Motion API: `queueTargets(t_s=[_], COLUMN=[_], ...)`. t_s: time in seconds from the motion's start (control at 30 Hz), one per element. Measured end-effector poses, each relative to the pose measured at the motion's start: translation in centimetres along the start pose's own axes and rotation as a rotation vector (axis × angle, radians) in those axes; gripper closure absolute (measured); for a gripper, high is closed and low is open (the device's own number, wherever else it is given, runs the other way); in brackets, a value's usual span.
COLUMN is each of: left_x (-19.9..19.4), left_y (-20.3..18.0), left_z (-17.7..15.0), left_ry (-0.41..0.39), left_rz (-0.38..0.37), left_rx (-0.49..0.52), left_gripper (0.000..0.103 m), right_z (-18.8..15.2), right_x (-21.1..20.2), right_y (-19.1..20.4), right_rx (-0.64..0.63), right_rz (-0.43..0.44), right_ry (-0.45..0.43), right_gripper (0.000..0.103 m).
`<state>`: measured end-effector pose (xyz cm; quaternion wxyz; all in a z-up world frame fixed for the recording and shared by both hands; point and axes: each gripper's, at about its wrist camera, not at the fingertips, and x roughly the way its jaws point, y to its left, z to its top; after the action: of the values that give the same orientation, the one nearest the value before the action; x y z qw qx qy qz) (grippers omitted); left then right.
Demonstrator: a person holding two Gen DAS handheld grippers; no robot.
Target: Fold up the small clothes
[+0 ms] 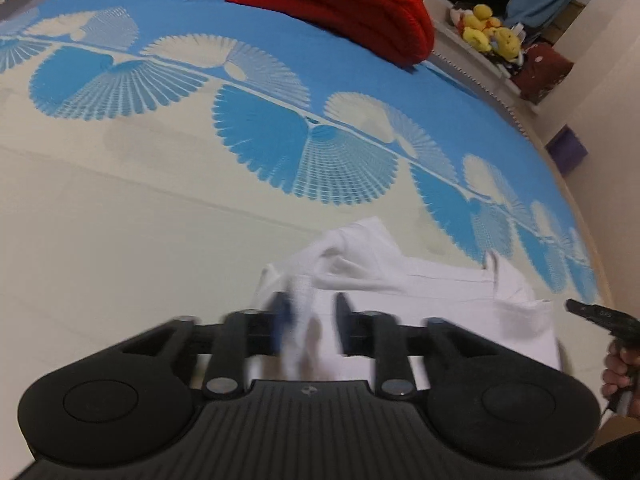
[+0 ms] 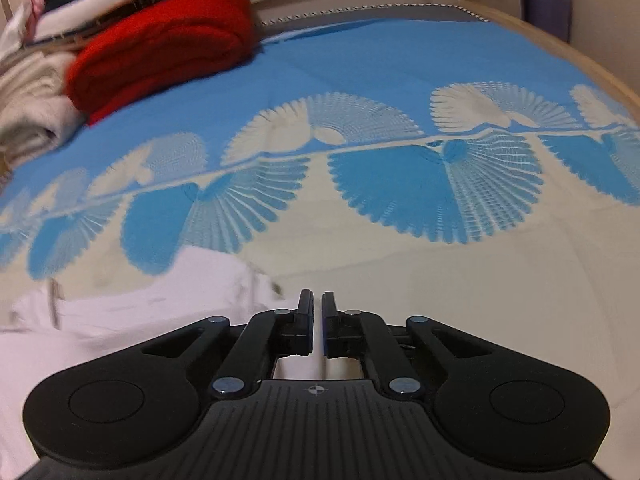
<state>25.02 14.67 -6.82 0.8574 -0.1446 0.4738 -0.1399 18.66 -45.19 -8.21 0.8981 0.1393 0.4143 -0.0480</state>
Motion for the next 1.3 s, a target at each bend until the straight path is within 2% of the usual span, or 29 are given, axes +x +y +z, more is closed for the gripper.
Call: queueTargets(t_s=[0.03, 0.07, 0.13, 0.23, 0.27, 0.3, 0.33, 0.4, 0.5, 0.57, 0.67, 0.7, 0.73, 0.77, 0.8, 0.83, 0.87, 0.97, 1.1, 1.23, 1.3], left_x=[0.1, 0.3, 0.9, 1.6, 1.8, 1.7, 1.6, 0.9, -0.2, -0.5, -0.2, 0.2, 0.8, 1.3, 1.6, 1.7, 1.6, 1.1, 0.9, 0.6, 0.5], left_y=[0.0, 0.0, 0.2, 0.2, 0.0, -0.1, -0.4, -0.9, -1.6, -2.1, -2.8, -3.1, -3.3, -3.3, -3.2, -3.1, -3.1, -3.0, -1.5, -0.9, -1.0], left_z=[0.1, 0.1, 0.1, -0.4, -0.5, -0.7, -0.6, -0.3, 0.4, 0.8, 1.6, 1.8, 1.9, 2.1, 2.2, 2.2, 2.1, 1.2, -1.3, -4.6, -6.1], left_ry=[0.004, 0.011, 0.040, 0.073, 0.076, 0.072, 0.059, 0.003, -0.102, -0.171, -0.232, -0.238, -0.225, -0.194, -0.161, -0.133, -0.115, -0.021, 0.180, 0.289, 0.337], left_rz=[0.000, 0.004, 0.016, 0.040, 0.050, 0.057, 0.065, 0.074, 0.086, 0.117, 0.149, 0.184, 0.229, 0.255, 0.248, 0.219, 0.199, 0.138, 0.030, 0.024, 0.010], left_rx=[-0.005, -0.010, -0.020, 0.003, 0.016, 0.028, 0.047, 0.074, 0.078, 0.079, 0.050, 0.044, 0.039, 0.030, 0.015, -0.004, -0.007, 0.024, 0.016, 0.109, 0.165], left_gripper=[0.065, 0.065, 0.065, 0.066, 0.073, 0.096, 0.097, 0.097, 0.097, 0.097, 0.096, 0.092, 0.090, 0.082, 0.080, 0.079, 0.075, 0.069, 0.069, 0.069, 0.069], right_z=[0.0, -0.2, -0.7, -1.3, -1.3, -1.3, -1.3, -0.5, 1.2, 1.8, 2.3, 2.3, 2.3, 2.3, 2.4, 2.3, 2.2, 1.6, 0.2, -2.5, -4.1], right_x=[0.1, 0.5, 1.3, 2.1, 2.3, 2.4, 2.3, 1.3, -1.7, -2.3, -1.1, -0.4, 0.3, 1.0, 1.6, 2.2, 2.3, 2.0, 0.8, 0.0, -0.5], right_y=[0.1, 0.2, 1.0, 2.9, 3.3, 3.7, 4.0, 4.3, 4.0, 3.7, 3.4, 3.5, 3.8, 4.1, 4.2, 4.1, 3.8, 3.5, 2.8, 1.6, 1.6], right_rx=[0.008, 0.011, -0.018, -0.123, -0.145, -0.163, -0.168, -0.152, -0.079, -0.027, 0.045, 0.046, 0.037, 0.021, 0.013, 0.016, 0.032, 0.025, -0.013, -0.025, -0.090], right_rz=[0.038, 0.073, 0.100, 0.085, 0.075, 0.056, 0.042, 0.027, 0.031, -0.022, -0.085, -0.102, -0.126, -0.166, -0.171, -0.154, -0.123, -0.060, -0.040, 0.024, 0.056], right_ry=[0.019, 0.051, 0.109, 0.139, 0.141, 0.139, 0.129, 0.049, -0.177, -0.260, -0.256, -0.243, -0.232, -0.217, -0.185, -0.147, -0.113, -0.031, 0.089, 0.265, 0.331], right_gripper=[0.096, 0.088, 0.079, 0.079, 0.079, 0.082, 0.102, 0.102, 0.102, 0.102, 0.102, 0.101, 0.100, 0.096, 0.090, 0.076, 0.071, 0.071, 0.069, 0.062, 0.060])
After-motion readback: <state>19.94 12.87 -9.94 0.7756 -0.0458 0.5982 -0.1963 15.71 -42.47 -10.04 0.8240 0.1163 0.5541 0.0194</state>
